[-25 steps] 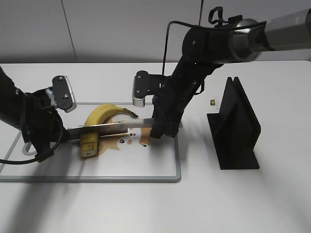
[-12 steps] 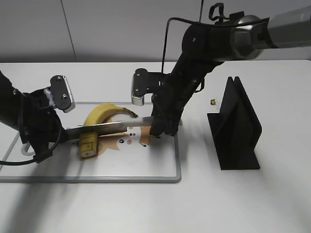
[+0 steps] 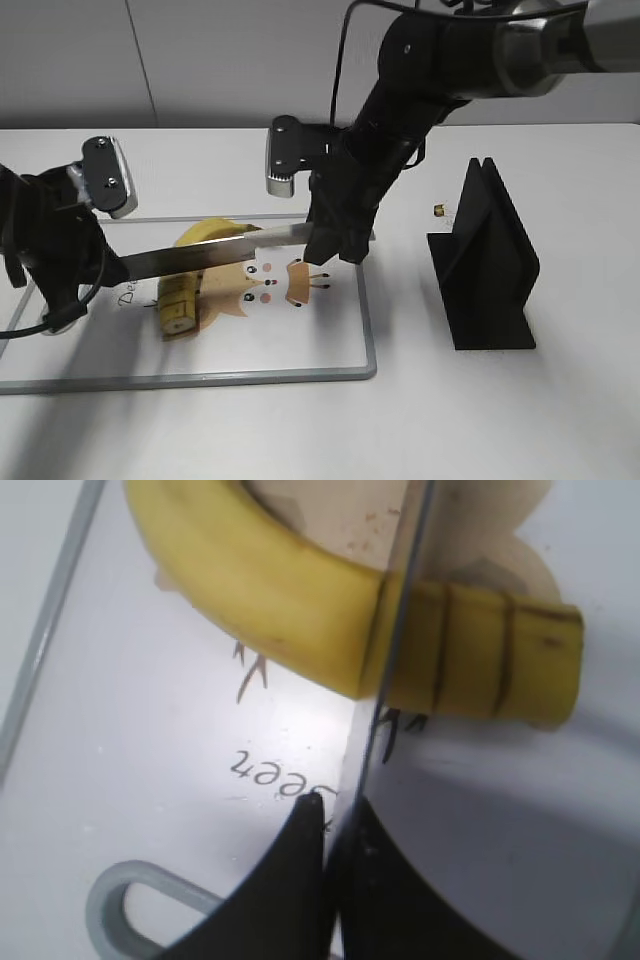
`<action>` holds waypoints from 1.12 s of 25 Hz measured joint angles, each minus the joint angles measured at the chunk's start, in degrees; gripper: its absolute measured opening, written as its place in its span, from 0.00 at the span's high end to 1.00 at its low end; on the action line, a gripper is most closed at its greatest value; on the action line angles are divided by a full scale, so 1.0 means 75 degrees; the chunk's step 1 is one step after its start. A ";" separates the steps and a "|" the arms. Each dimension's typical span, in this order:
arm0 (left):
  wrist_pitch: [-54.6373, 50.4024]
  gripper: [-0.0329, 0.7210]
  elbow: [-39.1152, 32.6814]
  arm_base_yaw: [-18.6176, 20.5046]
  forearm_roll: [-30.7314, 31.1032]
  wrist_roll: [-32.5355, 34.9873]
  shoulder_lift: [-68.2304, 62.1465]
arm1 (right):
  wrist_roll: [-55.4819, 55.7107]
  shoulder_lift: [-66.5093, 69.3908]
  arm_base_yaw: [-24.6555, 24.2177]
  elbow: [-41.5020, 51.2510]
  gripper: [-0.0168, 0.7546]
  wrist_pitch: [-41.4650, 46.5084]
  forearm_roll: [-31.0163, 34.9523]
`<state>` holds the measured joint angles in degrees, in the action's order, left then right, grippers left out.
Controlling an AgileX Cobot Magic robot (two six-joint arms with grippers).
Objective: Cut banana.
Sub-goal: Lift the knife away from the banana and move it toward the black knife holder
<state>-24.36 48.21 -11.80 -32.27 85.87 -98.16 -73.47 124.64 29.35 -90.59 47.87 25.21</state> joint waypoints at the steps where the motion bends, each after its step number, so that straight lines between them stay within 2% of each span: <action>1: -0.0008 0.95 0.0000 0.0000 0.0019 0.0000 0.0104 | 0.0000 -0.0069 0.0000 0.0000 0.74 0.0006 0.0000; 19: -0.0803 0.96 -0.0005 0.0000 0.0550 -0.0093 0.2737 | 0.0017 -0.1787 0.0015 -0.0144 0.74 0.0687 -0.0006; 28: -0.0788 0.96 -0.0005 0.0000 0.0612 -0.0093 0.3096 | 0.0017 -0.1910 0.0027 -0.0279 0.74 0.0770 0.0009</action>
<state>-30.27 48.17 -11.80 -27.68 85.17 -74.94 -73.34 110.31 29.55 -92.69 53.64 25.28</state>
